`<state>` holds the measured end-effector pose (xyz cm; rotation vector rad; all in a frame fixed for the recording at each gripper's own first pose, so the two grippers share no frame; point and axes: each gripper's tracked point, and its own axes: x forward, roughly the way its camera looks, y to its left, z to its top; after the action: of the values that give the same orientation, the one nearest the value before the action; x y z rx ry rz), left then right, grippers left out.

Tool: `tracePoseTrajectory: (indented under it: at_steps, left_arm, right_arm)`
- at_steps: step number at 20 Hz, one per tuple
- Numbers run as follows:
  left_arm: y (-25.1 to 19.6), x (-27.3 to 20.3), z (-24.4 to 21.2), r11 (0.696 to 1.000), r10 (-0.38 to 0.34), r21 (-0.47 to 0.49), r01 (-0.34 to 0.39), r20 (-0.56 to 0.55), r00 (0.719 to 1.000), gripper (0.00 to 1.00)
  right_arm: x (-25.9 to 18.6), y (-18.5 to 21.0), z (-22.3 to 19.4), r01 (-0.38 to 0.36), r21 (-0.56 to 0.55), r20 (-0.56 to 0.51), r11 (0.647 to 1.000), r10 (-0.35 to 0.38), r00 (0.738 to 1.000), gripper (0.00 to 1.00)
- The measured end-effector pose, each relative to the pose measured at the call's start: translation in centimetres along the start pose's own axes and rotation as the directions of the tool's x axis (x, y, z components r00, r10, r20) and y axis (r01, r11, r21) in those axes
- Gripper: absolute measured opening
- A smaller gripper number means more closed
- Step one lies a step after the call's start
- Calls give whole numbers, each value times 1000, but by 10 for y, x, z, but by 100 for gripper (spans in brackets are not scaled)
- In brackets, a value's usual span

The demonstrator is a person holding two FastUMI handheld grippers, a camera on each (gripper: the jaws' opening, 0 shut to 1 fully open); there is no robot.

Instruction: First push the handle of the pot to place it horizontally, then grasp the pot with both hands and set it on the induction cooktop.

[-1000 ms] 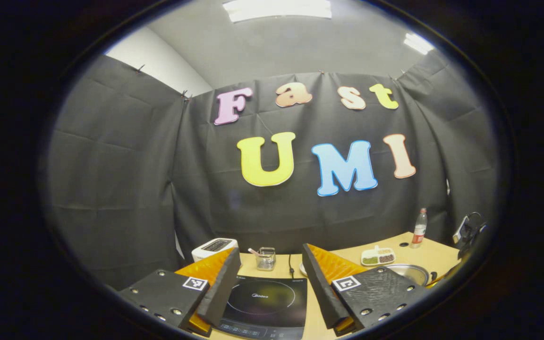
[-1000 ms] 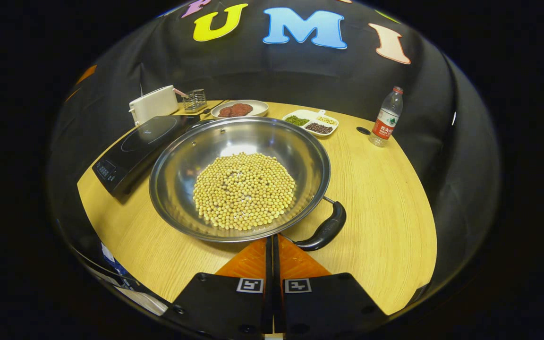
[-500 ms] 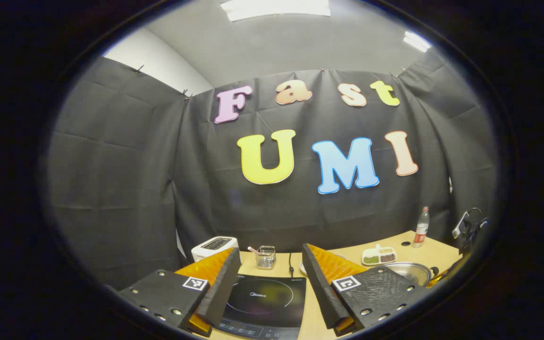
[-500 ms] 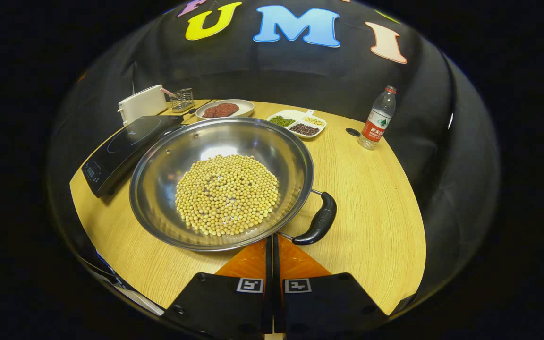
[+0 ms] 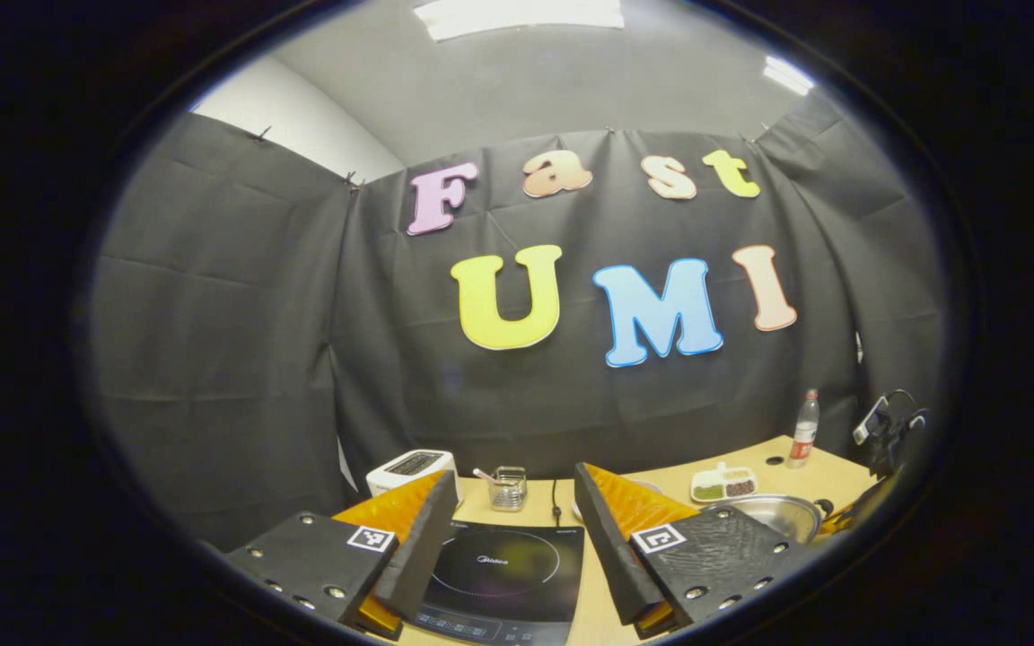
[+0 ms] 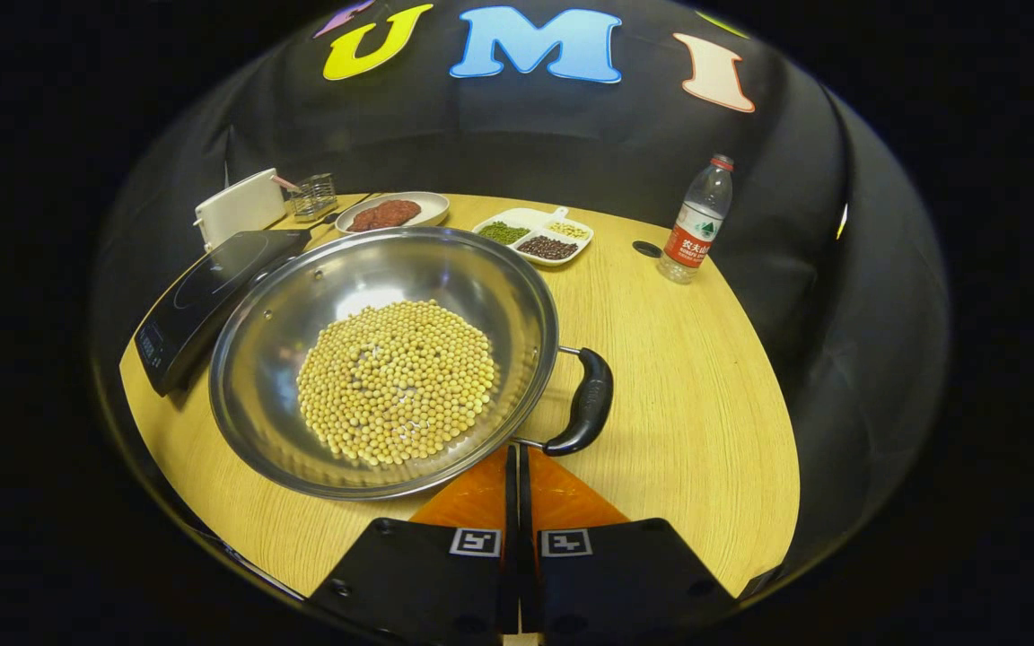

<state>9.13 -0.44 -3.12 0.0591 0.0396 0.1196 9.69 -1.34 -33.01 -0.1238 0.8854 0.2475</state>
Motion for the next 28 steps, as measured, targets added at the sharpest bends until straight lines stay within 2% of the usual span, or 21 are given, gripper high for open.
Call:
tracePoseTrajectory:
  at_steps: [5,7,10,11,14,15,18,20,21,22,24,25,28]
  left_arm:
    - [1,-4,-3,1000,6,4,-6,-7,1000,78]
    - [1,-5,-5,1000,3,0,-3,-12,1000,80]
    - [-3,-3,-8,1000,-8,5,8,-19,1000,77]
    - [-6,-3,-9,1000,-12,6,12,-19,1000,80]
    - [-12,-2,-12,1000,-27,2,27,-24,999,77]
    - [-14,-1,-13,999,-34,-1,34,-26,999,80]
    - [-23,3,-17,998,-65,-9,65,-27,997,78]
    - [-32,7,-23,995,-103,-23,102,-38,994,78]
    - [-35,11,-26,993,-115,-30,113,-47,992,80]
    - [-36,15,-33,992,-126,-38,124,-57,990,80]
    - [-45,24,-39,987,-158,-52,155,-71,985,80]
    - [-49,28,-42,984,-171,-54,167,-78,982,78]
    - [-63,42,-54,979,-203,-55,198,-107,973,79]
  right_arm:
    - [10,-13,5,36,54,5,998,-37,999,2]
    - [16,-18,9,57,53,16,997,-58,998,2]
    - [22,-23,14,79,44,18,996,-80,997,2]
    - [20,-22,14,77,43,15,996,-77,997,2]
    - [10,-19,16,69,48,35,996,-71,997,3]
    - [-1,-20,19,74,53,58,996,-77,995,3]
    - [-27,-17,36,68,103,135,992,-82,987,3]
    - [-46,-18,51,66,135,200,989,-93,975,28]
    - [-53,-17,58,65,144,228,987,-97,969,49]
    - [-62,-17,65,71,152,253,986,-108,961,56]
    - [-70,-21,79,85,162,298,983,-131,945,99]
    - [-74,-22,85,92,168,317,982,-142,938,96]
    - [-80,-23,98,88,199,347,976,-154,925,96]
